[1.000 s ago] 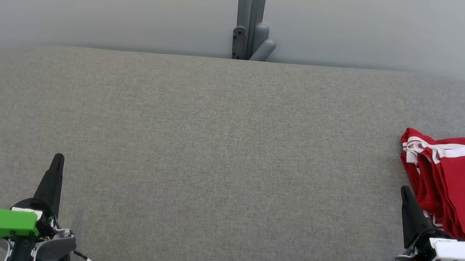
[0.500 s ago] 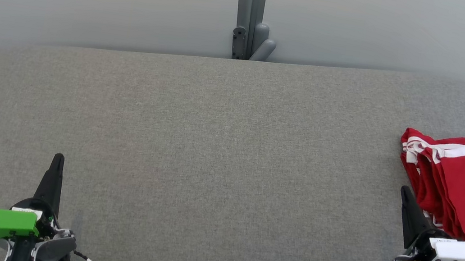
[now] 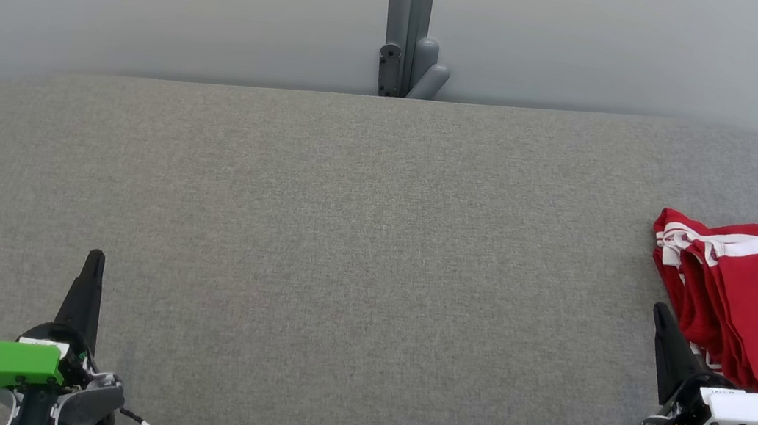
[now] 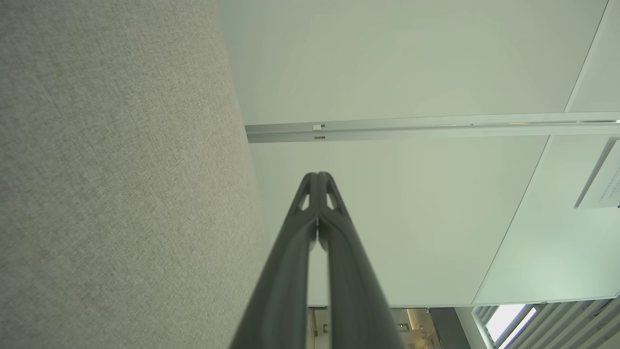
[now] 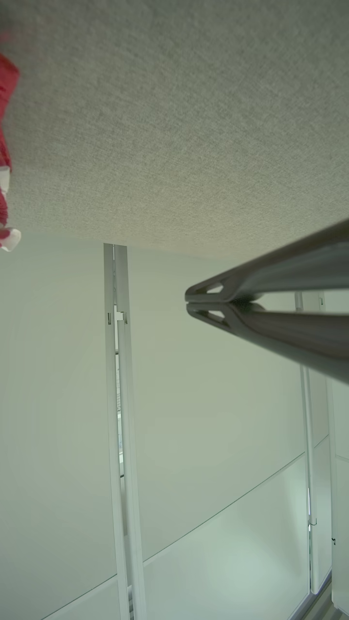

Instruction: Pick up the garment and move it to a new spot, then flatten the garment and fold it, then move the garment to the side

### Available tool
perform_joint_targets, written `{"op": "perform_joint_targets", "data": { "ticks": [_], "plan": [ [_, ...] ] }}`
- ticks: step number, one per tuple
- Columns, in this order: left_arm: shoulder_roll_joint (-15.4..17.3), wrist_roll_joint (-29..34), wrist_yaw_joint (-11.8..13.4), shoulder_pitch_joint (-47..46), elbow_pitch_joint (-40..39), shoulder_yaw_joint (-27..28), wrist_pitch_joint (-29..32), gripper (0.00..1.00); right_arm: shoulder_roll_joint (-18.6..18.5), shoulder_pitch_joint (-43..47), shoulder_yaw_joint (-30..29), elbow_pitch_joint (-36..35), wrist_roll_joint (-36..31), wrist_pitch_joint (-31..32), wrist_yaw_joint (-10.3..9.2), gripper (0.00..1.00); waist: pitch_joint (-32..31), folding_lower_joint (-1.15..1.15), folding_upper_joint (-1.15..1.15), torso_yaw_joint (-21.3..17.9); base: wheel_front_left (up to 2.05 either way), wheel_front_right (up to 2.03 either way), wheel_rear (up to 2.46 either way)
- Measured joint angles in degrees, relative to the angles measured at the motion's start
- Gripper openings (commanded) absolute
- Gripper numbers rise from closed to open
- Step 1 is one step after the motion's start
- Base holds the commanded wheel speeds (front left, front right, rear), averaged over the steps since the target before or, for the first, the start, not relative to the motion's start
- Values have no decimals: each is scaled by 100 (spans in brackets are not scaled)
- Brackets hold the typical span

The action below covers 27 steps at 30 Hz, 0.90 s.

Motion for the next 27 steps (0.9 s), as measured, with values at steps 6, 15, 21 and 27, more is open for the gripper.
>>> {"op": "perform_joint_targets", "data": {
  "ticks": [6, 15, 21, 27],
  "plan": [
    [0, 0, 0, 0, 0, 0, 0, 0, 0, 0, 0, 0, 0, 0, 0, 0, 0, 0, 0, 0, 0, 0, 0],
    [0, 0, 0, 0, 0, 0, 0, 0, 0, 0, 0, 0, 0, 0, 0, 0, 0, 0, 0, 0, 0, 0, 0],
    [0, 0, 0, 0, 0, 0, 0, 0, 0, 0, 0, 0, 0, 0, 0, 0, 0, 0, 0, 0, 0, 0, 0],
    [0, 0, 0, 0, 0, 0, 0, 0, 0, 0, 0, 0, 0, 0, 0, 0, 0, 0, 0, 0, 0, 0, 0]
  ]
}}
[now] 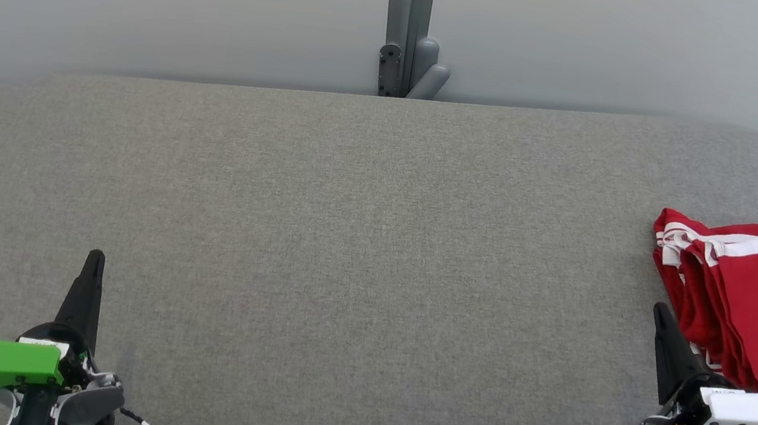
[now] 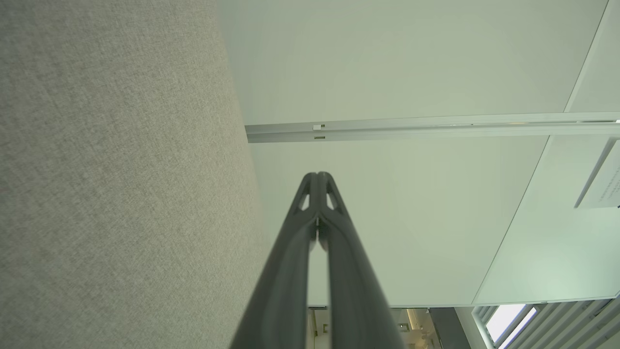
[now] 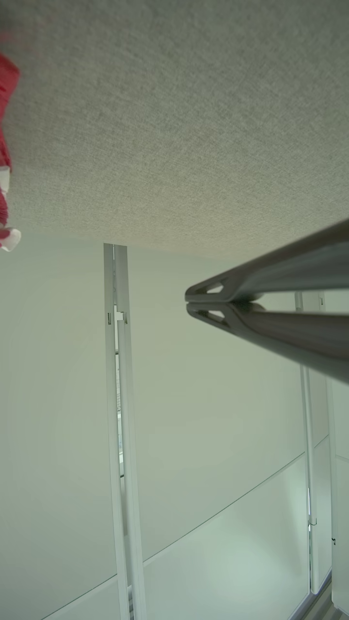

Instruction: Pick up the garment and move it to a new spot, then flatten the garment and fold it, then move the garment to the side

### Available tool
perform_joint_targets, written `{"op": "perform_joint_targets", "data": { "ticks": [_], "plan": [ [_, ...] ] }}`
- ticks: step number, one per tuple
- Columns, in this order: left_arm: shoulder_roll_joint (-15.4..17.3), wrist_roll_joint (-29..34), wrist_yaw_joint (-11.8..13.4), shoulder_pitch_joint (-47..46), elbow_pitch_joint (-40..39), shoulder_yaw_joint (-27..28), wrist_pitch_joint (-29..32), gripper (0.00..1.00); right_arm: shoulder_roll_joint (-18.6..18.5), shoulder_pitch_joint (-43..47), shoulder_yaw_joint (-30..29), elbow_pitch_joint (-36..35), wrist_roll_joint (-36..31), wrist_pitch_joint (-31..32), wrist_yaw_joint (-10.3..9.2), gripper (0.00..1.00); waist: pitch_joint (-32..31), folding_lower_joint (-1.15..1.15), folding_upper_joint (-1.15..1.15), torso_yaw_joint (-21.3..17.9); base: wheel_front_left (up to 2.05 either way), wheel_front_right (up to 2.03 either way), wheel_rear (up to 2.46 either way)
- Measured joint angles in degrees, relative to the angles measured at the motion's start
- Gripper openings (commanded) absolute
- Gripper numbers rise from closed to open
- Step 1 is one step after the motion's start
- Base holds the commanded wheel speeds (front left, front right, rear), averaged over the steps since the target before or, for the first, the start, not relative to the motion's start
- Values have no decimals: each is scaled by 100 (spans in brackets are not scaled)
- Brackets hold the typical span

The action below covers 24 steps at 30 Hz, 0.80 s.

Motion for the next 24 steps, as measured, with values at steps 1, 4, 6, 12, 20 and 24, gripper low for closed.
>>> {"op": "perform_joint_targets", "data": {
  "ticks": [1, 4, 6, 12, 20, 24],
  "plan": [
    [0, 0, 0, 0, 0, 0, 0, 0, 0, 0, 0, 0, 0, 0, 0, 0, 0, 0, 0, 0, 0, 0, 0],
    [0, 0, 0, 0, 0, 0, 0, 0, 0, 0, 0, 0, 0, 0, 0, 0, 0, 0, 0, 0, 0, 0, 0],
    [0, 0, 0, 0, 0, 0, 0, 0, 0, 0, 0, 0, 0, 0, 0, 0, 0, 0, 0, 0, 0, 0, 0],
    [0, 0, 0, 0, 0, 0, 0, 0, 0, 0, 0, 0, 0, 0, 0, 0, 0, 0, 0, 0, 0, 0, 0],
    [0, 0, 0, 0, 0, 0, 0, 0, 0, 0, 0, 0, 0, 0, 0, 0, 0, 0, 0, 0, 0, 0, 0],
    [0, 0, 0, 0, 0, 0, 0, 0, 0, 0, 0, 0, 0, 0, 0, 0, 0, 0, 0, 0, 0, 0, 0]
  ]
}}
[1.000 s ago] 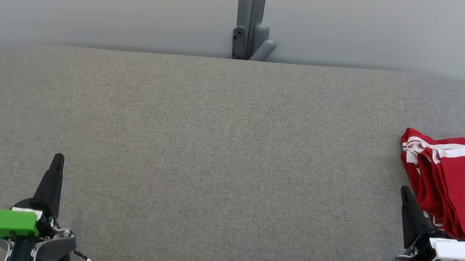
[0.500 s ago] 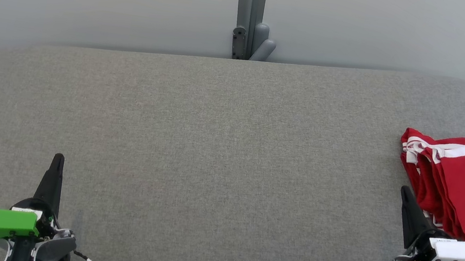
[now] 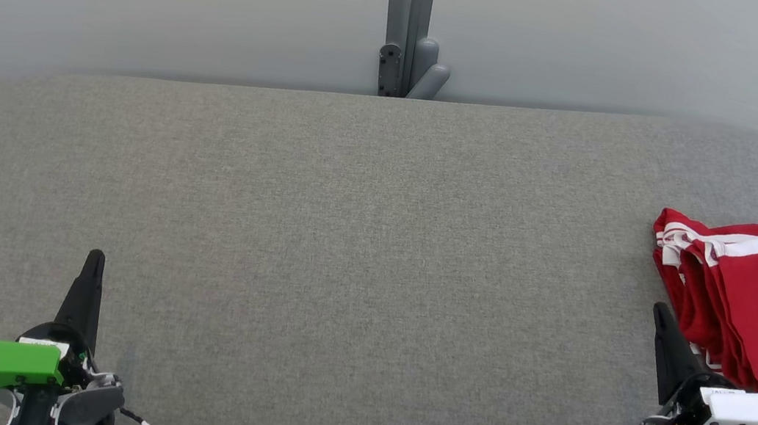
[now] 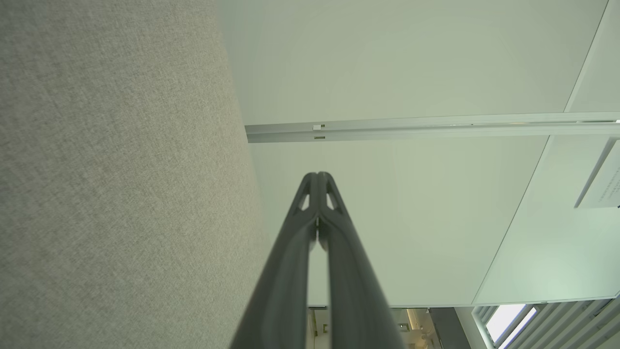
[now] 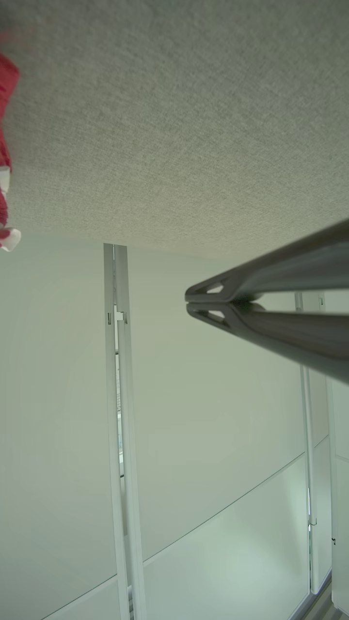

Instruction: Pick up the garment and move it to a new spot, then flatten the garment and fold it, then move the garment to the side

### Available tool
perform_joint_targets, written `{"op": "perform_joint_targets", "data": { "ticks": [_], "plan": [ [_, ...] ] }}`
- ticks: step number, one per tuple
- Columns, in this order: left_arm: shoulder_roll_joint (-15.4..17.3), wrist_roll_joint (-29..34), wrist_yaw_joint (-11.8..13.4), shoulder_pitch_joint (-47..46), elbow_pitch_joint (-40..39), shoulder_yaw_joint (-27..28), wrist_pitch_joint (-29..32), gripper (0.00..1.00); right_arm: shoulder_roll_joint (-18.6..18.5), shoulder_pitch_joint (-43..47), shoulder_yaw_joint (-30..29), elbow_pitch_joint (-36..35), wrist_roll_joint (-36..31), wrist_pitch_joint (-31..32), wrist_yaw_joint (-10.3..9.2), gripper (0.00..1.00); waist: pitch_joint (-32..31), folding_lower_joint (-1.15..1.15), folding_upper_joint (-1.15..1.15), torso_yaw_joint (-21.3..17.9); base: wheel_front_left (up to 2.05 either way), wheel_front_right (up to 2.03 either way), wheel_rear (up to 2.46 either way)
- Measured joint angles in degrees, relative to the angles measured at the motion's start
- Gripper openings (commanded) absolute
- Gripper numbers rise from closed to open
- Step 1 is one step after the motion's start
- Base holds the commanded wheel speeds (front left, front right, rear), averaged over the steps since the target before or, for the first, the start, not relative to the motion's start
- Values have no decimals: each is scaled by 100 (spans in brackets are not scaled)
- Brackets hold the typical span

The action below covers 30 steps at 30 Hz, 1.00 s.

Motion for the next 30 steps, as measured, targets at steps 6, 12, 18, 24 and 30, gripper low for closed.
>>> {"op": "perform_joint_targets", "data": {
  "ticks": [6, 12, 18, 24, 30],
  "plan": [
    [0, 0, 0, 0, 0, 0, 0, 0, 0, 0, 0, 0, 0, 0, 0, 0, 0, 0, 0, 0, 0, 0, 0],
    [0, 0, 0, 0, 0, 0, 0, 0, 0, 1, 0, 0, 0, 0, 0, 0, 0, 0, 0, 0, 0, 0, 0],
    [0, 0, 0, 0, 0, 0, 0, 0, 0, 1, 0, 0, 0, 0, 0, 0, 0, 0, 0, 0, 0, 0, 0],
    [0, 0, 0, 0, 0, 0, 0, 0, 0, 1, 0, 0, 0, 0, 0, 0, 0, 0, 0, 0, 0, 0, 0],
    [0, 0, 0, 0, 0, 0, 0, 0, 0, 1, 0, 0, 0, 0, 0, 0, 0, 0, 0, 0, 0, 0, 0]
  ]
}}
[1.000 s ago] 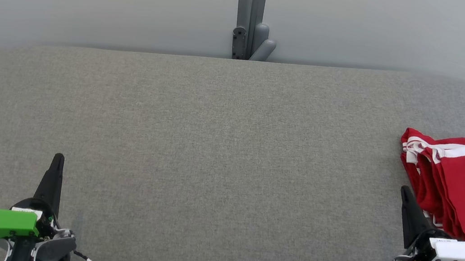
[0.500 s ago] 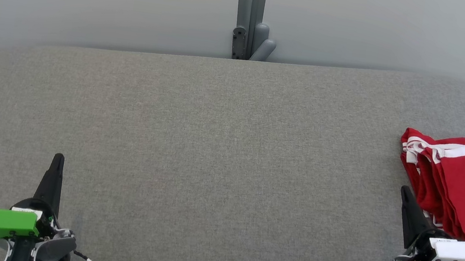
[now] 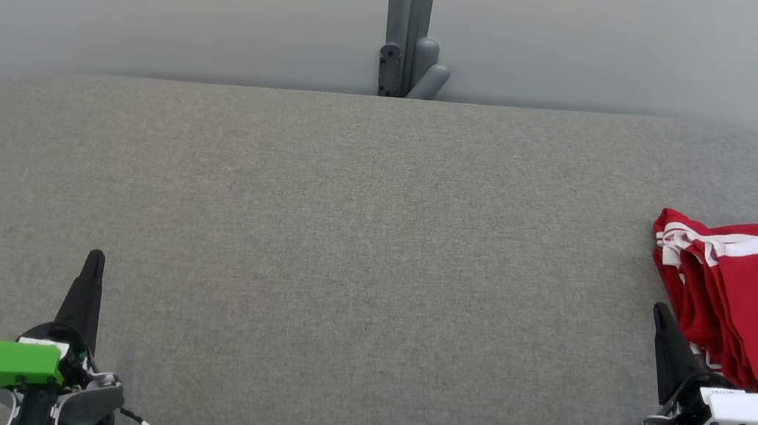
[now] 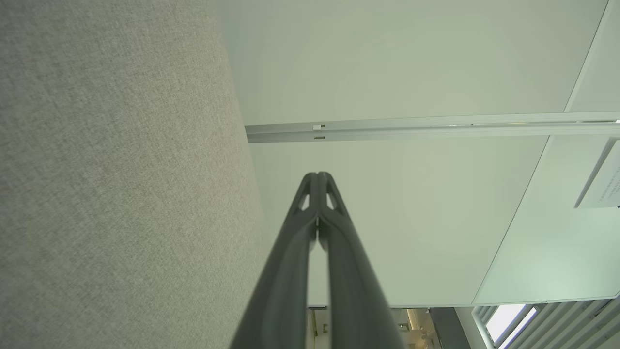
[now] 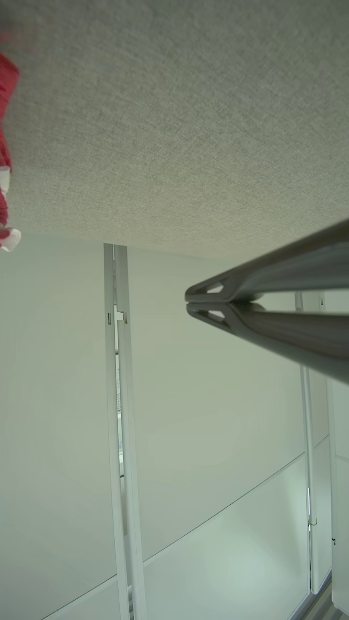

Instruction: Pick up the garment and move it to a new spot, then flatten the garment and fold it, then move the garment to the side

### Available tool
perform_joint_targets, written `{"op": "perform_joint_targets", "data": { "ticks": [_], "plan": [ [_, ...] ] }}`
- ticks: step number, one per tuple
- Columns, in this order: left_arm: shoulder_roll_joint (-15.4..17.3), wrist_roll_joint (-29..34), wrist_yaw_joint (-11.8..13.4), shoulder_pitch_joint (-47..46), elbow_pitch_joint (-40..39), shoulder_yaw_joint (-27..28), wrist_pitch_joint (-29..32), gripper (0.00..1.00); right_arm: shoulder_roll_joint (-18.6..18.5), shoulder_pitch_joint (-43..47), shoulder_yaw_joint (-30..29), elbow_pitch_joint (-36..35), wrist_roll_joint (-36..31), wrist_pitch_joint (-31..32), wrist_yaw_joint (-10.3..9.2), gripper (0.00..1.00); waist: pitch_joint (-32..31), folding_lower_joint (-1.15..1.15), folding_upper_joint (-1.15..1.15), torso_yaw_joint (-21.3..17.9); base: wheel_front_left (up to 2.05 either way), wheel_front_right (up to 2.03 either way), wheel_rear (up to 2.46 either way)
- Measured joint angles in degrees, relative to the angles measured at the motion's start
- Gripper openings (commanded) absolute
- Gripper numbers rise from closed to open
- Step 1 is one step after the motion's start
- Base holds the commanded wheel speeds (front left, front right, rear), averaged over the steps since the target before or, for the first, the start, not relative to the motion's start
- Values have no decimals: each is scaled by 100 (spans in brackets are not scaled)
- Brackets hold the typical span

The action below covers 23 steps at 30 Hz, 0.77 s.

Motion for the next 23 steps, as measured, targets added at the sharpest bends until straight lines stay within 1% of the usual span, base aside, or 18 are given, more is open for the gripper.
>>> {"op": "perform_joint_targets", "data": {
  "ticks": [23],
  "plan": [
    [0, 0, 0, 0, -1, 0, 0, 0, 0, 0, 0, 0, 0, 0, 0, 0, 0, 0, 0, 0, 0, 0, 0]
  ]
}}
